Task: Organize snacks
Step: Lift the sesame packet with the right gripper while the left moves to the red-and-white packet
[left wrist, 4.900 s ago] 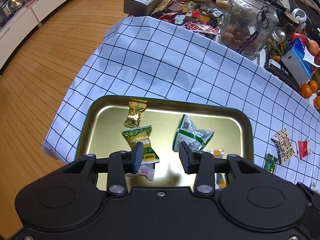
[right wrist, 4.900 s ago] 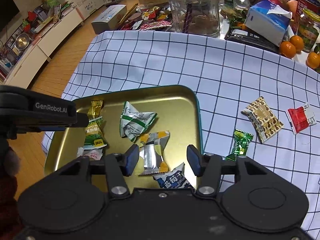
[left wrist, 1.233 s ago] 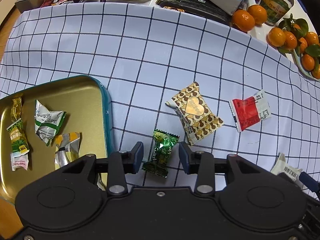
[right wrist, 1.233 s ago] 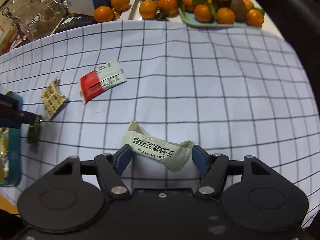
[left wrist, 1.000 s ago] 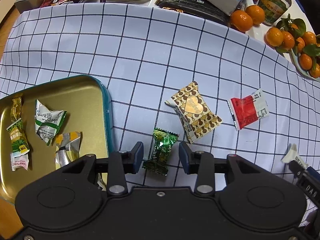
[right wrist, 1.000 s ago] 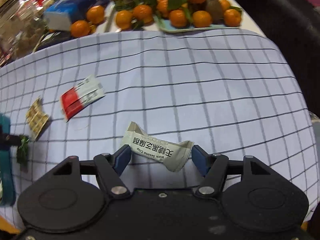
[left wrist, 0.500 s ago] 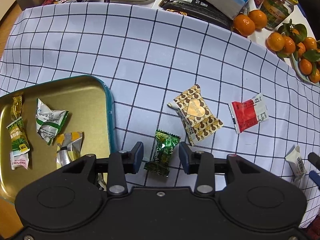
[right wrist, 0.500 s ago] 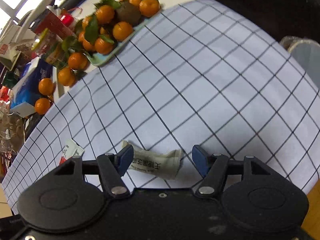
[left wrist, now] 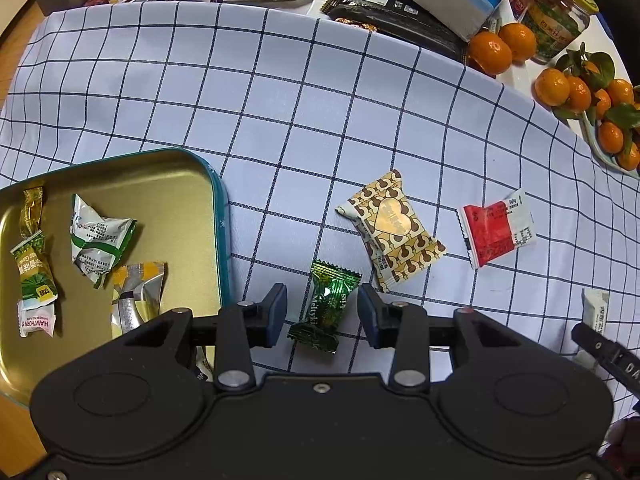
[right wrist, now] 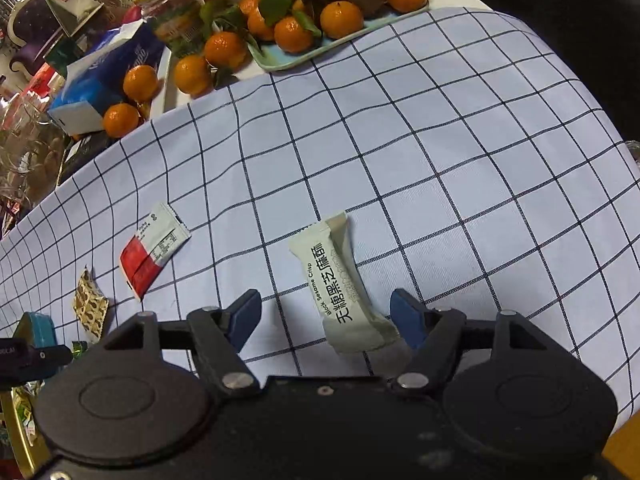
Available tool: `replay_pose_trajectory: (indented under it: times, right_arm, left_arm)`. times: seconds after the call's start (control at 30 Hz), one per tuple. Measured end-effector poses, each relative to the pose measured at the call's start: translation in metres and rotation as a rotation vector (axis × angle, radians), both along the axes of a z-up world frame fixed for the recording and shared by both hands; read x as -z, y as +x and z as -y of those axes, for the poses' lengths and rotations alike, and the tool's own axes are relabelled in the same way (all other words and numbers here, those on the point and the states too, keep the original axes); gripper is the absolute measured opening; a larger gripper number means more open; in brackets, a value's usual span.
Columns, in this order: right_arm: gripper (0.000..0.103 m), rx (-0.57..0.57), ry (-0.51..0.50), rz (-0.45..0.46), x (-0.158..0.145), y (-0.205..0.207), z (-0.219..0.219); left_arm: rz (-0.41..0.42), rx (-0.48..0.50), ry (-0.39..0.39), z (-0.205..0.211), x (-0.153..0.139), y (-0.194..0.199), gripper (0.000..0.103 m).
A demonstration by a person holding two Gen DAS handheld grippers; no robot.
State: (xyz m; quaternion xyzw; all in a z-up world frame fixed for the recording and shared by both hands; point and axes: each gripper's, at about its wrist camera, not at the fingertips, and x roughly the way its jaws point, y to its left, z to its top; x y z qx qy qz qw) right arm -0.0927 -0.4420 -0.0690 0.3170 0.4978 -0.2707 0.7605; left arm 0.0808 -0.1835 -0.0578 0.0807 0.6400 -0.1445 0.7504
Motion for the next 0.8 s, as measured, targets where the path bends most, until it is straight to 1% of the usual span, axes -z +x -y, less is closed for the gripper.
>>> replay_pose_trajectory:
  times: [0.1,0.17,0.23,0.27,0.3,0.33,0.57,0.8]
  right_arm:
    - [0.075,-0.037,-0.036,-0.024,0.000,0.005,-0.009]
    - [0.069,-0.071,-0.041,-0.019,0.000,0.008,-0.016]
    - [0.052,-0.094,-0.057,-0.025,0.002,0.013,-0.021]
    - [0.048,-0.105,-0.084,-0.035,0.001,0.013,-0.024]
    - [0.034,-0.117,-0.101,-0.043,0.002,0.015,-0.027]
    - [0.032,-0.128,-0.109,-0.048,0.002,0.015,-0.029]
    - [0.031,-0.180,-0.106,-0.026,-0.002,0.015,-0.040]
    - [0.031,-0.167,-0.087,-0.003,-0.007,0.014,-0.037]
  left_arm:
    - [-0.007,-0.017,-0.009,-0.001,0.001,0.002,0.049]
    - [-0.008,-0.029,-0.018,-0.001,0.001,0.003,0.048]
    - [0.004,-0.035,-0.031,0.000,0.000,0.003,0.048]
    - [0.015,-0.035,-0.039,0.001,-0.001,0.003,0.048]
    - [0.024,-0.034,-0.050,0.002,-0.002,0.002,0.048]
    - [0.032,-0.034,-0.063,0.003,-0.003,0.001,0.048]
    - [0.066,-0.006,-0.144,0.021,-0.006,-0.007,0.048]
    - [0.132,0.039,-0.162,0.049,-0.005,-0.020,0.048]
